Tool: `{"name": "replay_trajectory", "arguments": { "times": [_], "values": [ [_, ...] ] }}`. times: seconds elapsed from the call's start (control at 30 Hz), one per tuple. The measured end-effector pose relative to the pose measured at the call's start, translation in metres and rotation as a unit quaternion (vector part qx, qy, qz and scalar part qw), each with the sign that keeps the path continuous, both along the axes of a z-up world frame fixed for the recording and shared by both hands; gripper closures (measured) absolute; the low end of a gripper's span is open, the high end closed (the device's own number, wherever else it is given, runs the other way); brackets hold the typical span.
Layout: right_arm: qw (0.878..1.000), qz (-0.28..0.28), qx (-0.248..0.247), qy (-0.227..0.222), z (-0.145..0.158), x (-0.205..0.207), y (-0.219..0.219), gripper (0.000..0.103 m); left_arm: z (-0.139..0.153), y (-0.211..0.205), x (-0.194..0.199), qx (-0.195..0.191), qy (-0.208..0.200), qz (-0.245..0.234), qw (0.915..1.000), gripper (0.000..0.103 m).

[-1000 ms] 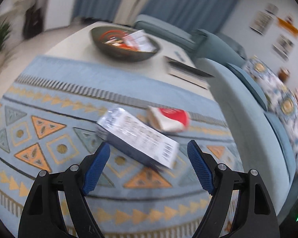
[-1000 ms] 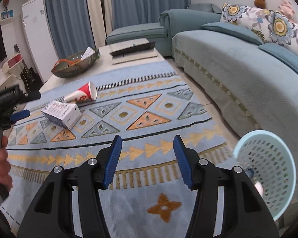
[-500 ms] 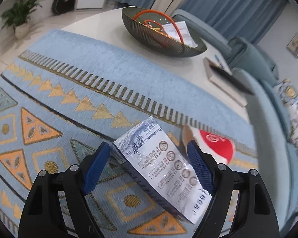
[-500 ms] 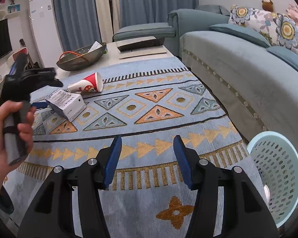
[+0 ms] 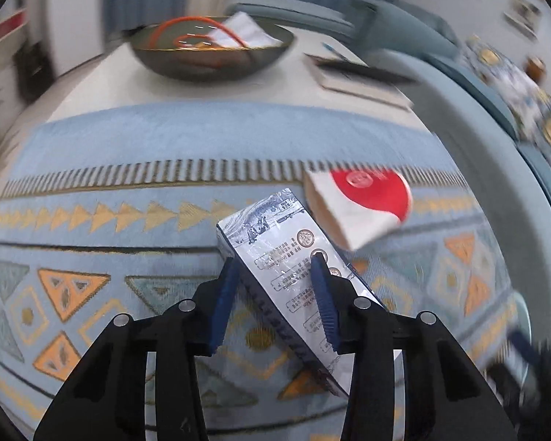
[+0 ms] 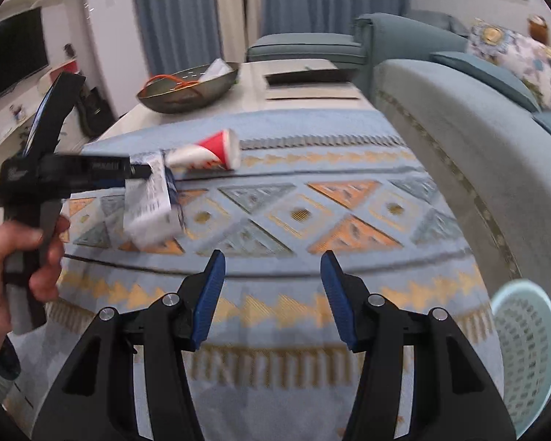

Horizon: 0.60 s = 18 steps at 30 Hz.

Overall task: Collect trash
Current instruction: 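Grasp the white milk box with left tool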

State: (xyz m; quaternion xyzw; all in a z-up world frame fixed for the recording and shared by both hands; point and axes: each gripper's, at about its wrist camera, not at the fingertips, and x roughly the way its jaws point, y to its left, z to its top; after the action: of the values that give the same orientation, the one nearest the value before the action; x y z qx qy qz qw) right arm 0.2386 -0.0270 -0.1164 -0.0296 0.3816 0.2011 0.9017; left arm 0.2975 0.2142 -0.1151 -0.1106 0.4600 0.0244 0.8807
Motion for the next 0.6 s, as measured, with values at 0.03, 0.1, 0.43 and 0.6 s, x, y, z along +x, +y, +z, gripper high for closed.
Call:
{"name": "replay_trajectory", "arguments": {
  "times": [0.03,0.1,0.43,0.6],
  "values": [
    [1.000,0.002,0.005,0.004,0.002,0.004,0.004,0.052,-0.001,0.000,-0.003,0.000,0.003,-0.013,0.9999,0.064],
    [1.000,0.007,0.015,0.007,0.006,0.012,0.011,0.052,-0.002,-0.004,-0.008,0.003,0.010,-0.055,0.9984,0.064],
    [0.999,-0.033,0.030,-0.016,-0.005,0.030,0.011,0.049,-0.012,-0.036,-0.020,-0.010,0.022,-0.031,0.9992,0.011],
    [0.999,-0.028,0.041,0.017,-0.015,0.044,0.007,0.049,-0.020,-0.034,-0.025,0.009,0.025,-0.019,0.9995,0.040]
  ]
}}
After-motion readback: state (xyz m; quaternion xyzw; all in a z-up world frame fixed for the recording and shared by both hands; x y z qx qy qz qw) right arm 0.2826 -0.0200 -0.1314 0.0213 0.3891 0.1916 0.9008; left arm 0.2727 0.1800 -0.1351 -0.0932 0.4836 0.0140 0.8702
